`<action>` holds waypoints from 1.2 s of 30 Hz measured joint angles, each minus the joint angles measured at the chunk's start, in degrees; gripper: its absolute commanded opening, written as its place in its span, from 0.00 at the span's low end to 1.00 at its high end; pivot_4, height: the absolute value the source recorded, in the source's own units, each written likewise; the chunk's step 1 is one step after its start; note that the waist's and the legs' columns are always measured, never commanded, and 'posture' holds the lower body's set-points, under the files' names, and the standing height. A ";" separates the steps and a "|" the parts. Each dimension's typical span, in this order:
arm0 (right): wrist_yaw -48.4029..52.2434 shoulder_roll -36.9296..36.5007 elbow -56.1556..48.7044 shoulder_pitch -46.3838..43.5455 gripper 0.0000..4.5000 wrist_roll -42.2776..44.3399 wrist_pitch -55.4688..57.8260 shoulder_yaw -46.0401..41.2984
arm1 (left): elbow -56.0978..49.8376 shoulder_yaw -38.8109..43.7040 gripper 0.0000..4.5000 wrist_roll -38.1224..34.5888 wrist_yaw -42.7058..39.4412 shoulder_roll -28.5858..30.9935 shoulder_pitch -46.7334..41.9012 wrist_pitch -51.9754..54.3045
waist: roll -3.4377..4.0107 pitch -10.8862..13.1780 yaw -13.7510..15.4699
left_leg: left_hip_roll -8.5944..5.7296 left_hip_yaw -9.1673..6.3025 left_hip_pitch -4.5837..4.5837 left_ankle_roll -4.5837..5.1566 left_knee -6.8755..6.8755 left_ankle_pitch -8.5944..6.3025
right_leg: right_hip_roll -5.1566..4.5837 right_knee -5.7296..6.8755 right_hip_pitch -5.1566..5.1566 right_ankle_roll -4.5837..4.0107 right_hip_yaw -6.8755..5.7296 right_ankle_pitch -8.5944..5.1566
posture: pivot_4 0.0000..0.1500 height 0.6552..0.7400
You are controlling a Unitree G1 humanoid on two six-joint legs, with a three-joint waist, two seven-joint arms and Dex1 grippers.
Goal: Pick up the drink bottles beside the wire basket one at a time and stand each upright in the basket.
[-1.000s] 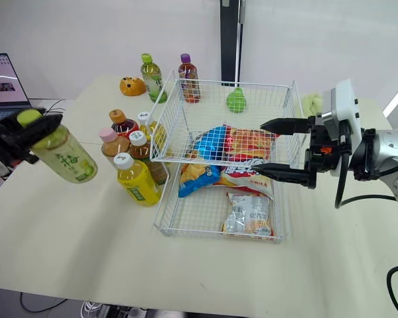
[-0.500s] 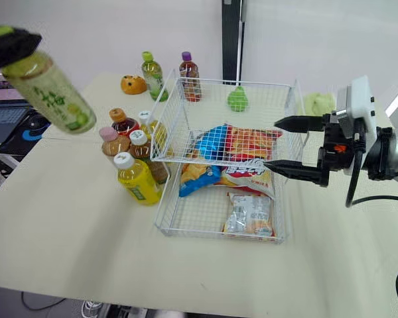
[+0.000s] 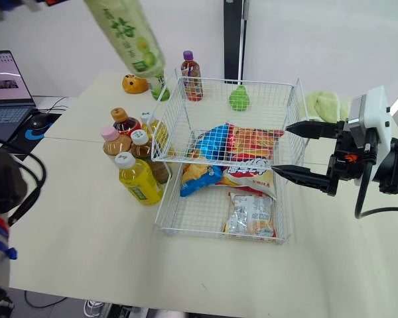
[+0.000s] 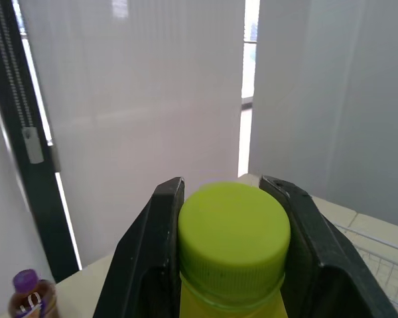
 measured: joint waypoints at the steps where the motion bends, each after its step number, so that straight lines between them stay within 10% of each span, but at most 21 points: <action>1: -0.63 -0.01 -0.28 0.38 1.00 0.34 0.27 -0.49 | 1.28 -0.41 0.31 0.95 -0.43 -1.96 -0.73 -1.31 | 0.00 0.01 0.04 | 0.00 0.00 -0.01 0.00 0.01 0.00 | 0.00 0.00 -0.01 0.00 0.00 0.00 | 1.00 0.78; 17: -11.18 0.02 -5.06 10.40 1.00 3.19 4.06 -14.19 | 20.23 -1.66 0.31 12.17 0.98 -31.66 -5.27 -20.68 | 0.25 0.12 -0.09 | -0.08 0.09 -0.76 0.00 0.17 0.02 | 0.02 0.39 -0.95 0.01 0.21 -0.01 | 1.00 0.78; 36: -18.12 0.22 -10.17 16.13 1.00 9.68 4.76 -20.22 | 34.05 0.73 0.39 19.65 6.54 -39.72 -7.38 -34.84 | 0.38 0.13 -0.22 | -0.18 -0.13 -0.84 0.02 0.75 0.01 | 0.03 0.95 -0.95 0.11 0.26 -0.07 | 1.00 0.78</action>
